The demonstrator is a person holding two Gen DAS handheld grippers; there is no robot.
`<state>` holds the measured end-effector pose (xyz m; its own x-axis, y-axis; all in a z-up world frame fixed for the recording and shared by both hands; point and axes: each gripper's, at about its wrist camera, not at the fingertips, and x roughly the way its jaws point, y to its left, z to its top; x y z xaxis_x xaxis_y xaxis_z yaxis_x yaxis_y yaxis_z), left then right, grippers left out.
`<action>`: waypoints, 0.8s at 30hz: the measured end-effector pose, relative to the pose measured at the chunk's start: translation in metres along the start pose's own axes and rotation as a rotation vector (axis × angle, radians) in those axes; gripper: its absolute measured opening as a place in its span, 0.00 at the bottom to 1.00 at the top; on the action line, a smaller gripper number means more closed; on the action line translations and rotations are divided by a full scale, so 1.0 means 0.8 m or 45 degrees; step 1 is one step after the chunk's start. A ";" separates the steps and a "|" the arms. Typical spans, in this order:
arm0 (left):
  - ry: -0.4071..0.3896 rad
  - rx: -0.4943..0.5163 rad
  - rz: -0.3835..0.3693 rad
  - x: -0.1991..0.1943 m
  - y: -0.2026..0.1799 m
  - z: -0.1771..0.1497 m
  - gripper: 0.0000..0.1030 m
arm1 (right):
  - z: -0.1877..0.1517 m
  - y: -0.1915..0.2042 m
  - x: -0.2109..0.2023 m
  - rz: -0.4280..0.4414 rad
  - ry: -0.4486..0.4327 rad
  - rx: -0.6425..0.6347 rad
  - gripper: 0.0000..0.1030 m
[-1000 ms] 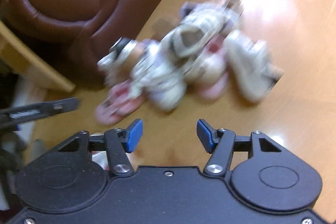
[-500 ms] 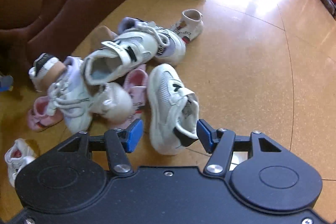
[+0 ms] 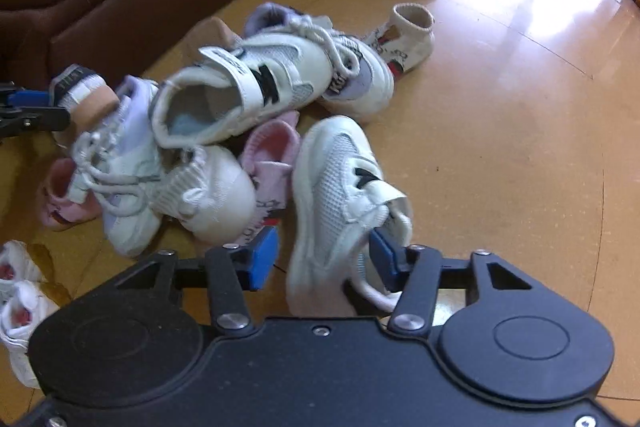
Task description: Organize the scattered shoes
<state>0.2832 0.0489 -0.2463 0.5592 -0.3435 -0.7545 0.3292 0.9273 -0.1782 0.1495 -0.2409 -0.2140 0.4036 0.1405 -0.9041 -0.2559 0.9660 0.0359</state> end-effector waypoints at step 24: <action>-0.153 -0.215 -0.132 -0.040 0.013 0.008 0.08 | -0.001 0.004 0.012 0.065 -0.027 0.196 0.08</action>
<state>0.2736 0.0686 -0.2204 0.6187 -0.4444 -0.6478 0.2634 0.8942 -0.3619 0.1514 -0.2363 -0.2227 0.4126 0.1931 -0.8902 -0.1398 0.9791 0.1476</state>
